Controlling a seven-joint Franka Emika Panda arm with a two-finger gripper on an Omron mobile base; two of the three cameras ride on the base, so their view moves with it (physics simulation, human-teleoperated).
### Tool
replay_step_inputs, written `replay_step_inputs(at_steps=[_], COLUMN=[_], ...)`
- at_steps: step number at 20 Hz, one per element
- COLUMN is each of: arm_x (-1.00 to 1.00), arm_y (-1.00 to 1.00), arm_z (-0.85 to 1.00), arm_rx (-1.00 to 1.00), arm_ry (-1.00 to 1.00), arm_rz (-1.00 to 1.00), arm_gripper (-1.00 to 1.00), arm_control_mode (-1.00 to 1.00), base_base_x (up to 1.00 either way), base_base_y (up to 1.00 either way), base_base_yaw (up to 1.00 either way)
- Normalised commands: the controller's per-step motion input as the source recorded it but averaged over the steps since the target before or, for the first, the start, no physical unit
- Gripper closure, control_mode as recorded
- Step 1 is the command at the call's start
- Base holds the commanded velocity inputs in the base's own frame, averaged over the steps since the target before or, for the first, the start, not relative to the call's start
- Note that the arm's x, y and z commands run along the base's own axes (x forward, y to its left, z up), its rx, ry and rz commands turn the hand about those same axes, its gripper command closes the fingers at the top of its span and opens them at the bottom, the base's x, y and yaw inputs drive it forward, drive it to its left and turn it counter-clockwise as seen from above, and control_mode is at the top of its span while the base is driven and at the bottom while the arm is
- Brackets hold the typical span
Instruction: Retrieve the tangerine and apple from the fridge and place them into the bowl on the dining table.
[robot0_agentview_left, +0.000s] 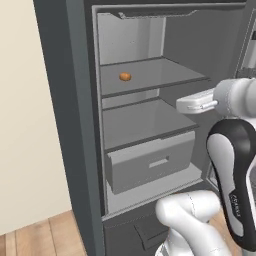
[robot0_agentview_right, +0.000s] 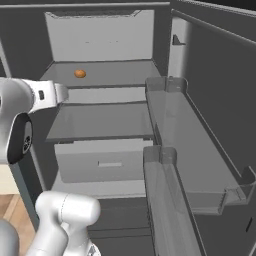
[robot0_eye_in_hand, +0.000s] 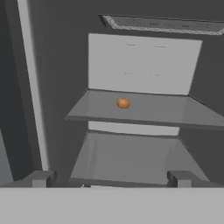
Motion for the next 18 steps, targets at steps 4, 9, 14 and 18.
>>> replay_step_inputs(at_steps=[4,9,14,18], arm_x=[0.68,0.72,0.58,0.54], arm_y=[0.0,0.0,0.02,0.07], arm_z=[0.19,0.0,-0.13,-0.23], arm_rx=[0.01,0.0,0.0,0.0], arm_ry=[0.14,0.1,0.0,0.0], arm_rz=[0.05,0.03,0.0,0.0], arm_gripper=[-1.0,-1.0,-1.0,-1.0], arm_control_mode=[-1.0,-1.0,-1.0,-1.0], base_base_x=[0.0,0.0,0.0,0.0], base_base_y=[0.0,0.0,0.0,0.0], base_base_yaw=[0.0,0.0,0.0,0.0])
